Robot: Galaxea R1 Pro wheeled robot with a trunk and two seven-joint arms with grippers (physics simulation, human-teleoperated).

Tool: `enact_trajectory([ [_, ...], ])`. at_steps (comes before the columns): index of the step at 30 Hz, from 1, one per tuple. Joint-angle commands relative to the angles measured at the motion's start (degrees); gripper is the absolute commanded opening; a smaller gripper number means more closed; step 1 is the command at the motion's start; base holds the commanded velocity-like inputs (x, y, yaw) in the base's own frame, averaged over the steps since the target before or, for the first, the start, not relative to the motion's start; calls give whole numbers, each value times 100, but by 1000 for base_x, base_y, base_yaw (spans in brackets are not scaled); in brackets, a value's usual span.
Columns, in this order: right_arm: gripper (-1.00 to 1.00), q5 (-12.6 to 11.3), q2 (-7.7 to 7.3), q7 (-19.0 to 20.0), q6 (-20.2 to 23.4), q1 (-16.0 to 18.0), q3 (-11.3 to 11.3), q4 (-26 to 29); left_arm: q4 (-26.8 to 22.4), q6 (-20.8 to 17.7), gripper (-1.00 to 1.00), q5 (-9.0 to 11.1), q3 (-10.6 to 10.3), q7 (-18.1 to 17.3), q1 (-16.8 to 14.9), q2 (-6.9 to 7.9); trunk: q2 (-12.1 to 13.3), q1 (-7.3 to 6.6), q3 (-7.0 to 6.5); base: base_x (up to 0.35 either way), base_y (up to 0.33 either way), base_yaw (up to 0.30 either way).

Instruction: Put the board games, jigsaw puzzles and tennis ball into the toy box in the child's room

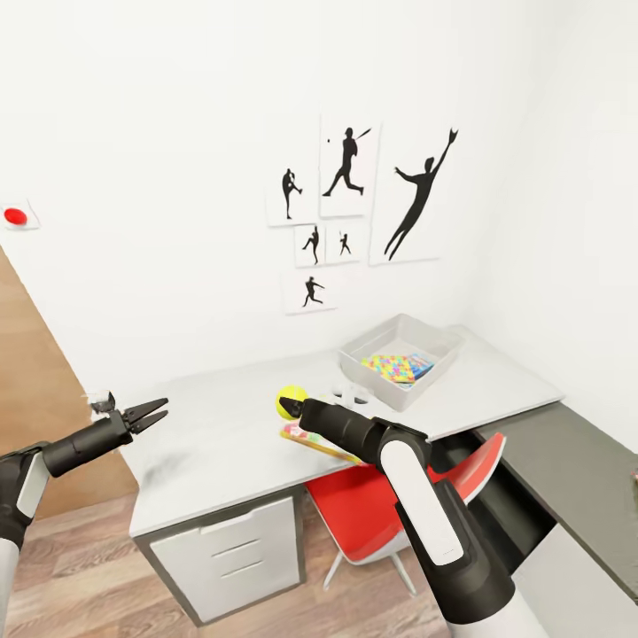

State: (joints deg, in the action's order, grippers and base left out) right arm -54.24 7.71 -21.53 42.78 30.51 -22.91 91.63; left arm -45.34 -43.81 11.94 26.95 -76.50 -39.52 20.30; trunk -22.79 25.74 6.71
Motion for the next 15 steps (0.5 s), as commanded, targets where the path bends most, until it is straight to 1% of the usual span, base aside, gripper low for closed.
enact_trajectory([
  [1,-100,-75,2,-70,2,8,-3,4,-1,-58,100,10,3,-14,-3,1,-12,5,10,95,-65,-267],
  [4,-100,-76,2,-70,2,8,-3,4,-1,-58,100,10,3,-14,-3,0,-12,5,4,111,-109,-256],
  [6,-100,-76,2,-70,2,8,-3,4,-1,-58,100,10,3,-14,-3,0,-12,5,3,143,-141,-131],
  [11,-100,-72,2,-70,2,8,-3,4,-1,-58,100,10,3,-14,-3,0,-12,5,2,159,-150,-35],
  [15,-100,-72,2,-70,2,8,-3,4,-1,-58,100,10,3,-14,-3,0,-12,5,2,104,-100,-2],
])
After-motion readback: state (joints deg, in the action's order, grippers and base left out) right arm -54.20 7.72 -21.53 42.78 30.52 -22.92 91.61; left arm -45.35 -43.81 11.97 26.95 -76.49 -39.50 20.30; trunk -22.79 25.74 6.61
